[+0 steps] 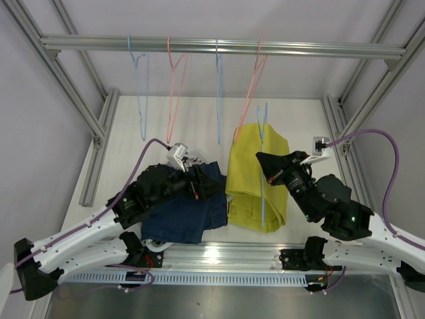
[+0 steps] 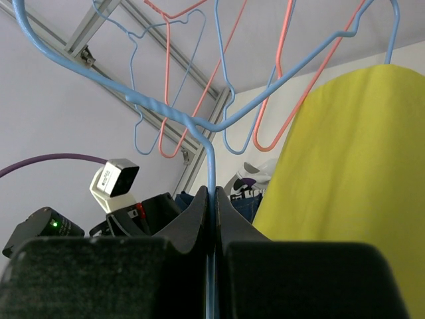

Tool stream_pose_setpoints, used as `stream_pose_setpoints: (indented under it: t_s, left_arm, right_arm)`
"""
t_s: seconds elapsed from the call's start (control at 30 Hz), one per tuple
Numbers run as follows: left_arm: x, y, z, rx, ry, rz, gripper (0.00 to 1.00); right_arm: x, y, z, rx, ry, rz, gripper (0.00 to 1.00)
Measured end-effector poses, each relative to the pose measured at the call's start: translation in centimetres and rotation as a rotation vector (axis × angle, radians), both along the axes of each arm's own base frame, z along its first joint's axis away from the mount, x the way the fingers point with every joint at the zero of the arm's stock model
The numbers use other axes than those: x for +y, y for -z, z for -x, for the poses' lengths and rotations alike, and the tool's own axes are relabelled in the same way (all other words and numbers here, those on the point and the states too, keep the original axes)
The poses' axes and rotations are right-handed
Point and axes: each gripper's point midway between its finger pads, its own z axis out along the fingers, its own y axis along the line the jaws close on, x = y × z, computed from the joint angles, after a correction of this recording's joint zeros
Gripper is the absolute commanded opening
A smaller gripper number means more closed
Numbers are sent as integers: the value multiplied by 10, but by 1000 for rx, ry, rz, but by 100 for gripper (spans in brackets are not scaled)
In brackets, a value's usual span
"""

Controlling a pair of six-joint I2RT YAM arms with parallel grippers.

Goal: Remove the trousers from the hanger
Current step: Pick up the hanger at the center of the board, then remove the trousers from the hanger.

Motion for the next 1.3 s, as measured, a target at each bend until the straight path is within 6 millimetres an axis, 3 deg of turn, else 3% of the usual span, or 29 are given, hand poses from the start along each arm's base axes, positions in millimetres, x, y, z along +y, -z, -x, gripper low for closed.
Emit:
stream_pose_setpoints:
  t_s: [0.2, 0.37, 0.63, 1.17, 1.3]
  left_arm:
    - [-14, -34, -4, -18, -4, 174, 100]
    - [-23, -46, -5, -6, 9, 272, 99]
    - [-49, -17, -8, 98, 64, 242, 99]
    - [-71, -27, -7, 134, 133, 345, 99]
    - [-73, -34, -6, 136, 143, 383, 91]
  right_arm:
    - [-2, -3, 2, -4, -4, -10, 0]
    - [-4, -5, 3, -6, -9, -20, 0]
    - [-3, -1, 4, 0, -16, -7, 0]
    - [6, 2, 4, 10, -38, 4, 0]
    - [6, 2, 4, 10, -38, 3, 0]
